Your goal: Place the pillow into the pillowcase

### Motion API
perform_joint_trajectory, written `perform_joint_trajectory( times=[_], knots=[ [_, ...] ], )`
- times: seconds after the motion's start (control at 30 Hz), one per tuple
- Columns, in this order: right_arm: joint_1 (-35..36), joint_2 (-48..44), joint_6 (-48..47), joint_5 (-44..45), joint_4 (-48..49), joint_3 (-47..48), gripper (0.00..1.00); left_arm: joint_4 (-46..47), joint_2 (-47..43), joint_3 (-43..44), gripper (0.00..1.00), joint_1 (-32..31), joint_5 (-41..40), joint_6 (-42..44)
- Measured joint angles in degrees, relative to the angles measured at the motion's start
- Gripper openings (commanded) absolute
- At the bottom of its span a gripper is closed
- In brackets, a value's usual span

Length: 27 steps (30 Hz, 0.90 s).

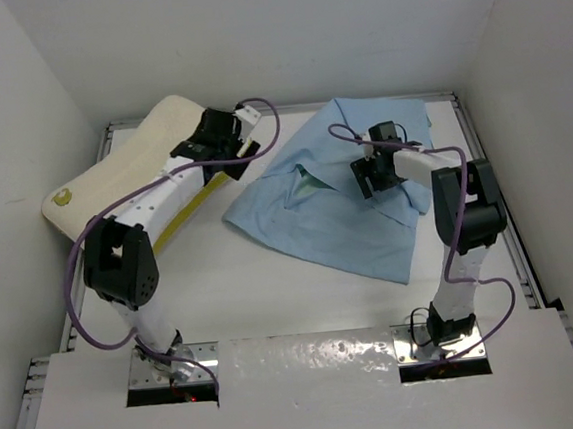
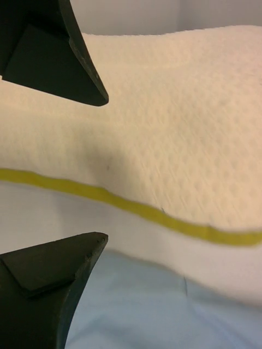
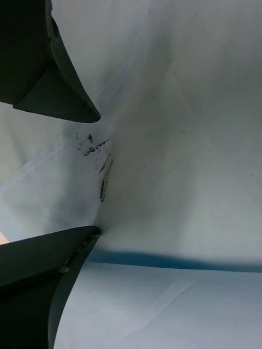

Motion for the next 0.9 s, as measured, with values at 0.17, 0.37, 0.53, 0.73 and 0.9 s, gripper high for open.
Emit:
perform_joint_trajectory(
  times=[0.17, 0.37, 0.53, 0.73, 0.9],
  knots=[
    [0.20, -1.95, 2.97, 0.66, 1.49, -2.56, 0.65, -2.69, 5.95, 1.55, 1.00, 7.67, -4.72, 2.82],
    [0.20, -4.66, 9.46, 2.56, 3.96, -9.27, 0.45, -1.27, 9.42, -5.81, 0.92, 13.75, -2.03, 6.60],
    [0.20, -7.56, 14.71, 3.23, 5.38, -13.62, 0.26, 3.96, 9.62, -9.40, 0.03, 13.46, -2.67, 8.79],
    [0.76, -18.47, 21.70, 4.35, 5.86, -26.38, 0.00, 11.63, 4.20, -18.49, 0.00, 14.75, -0.35, 12.24],
    [5.07, -29.59, 23.06, 7.21, -0.09, -31.89, 0.00, 0.28, -13.86, -28.24, 0.00, 15.39, 9.38, 18.43]
  ],
)
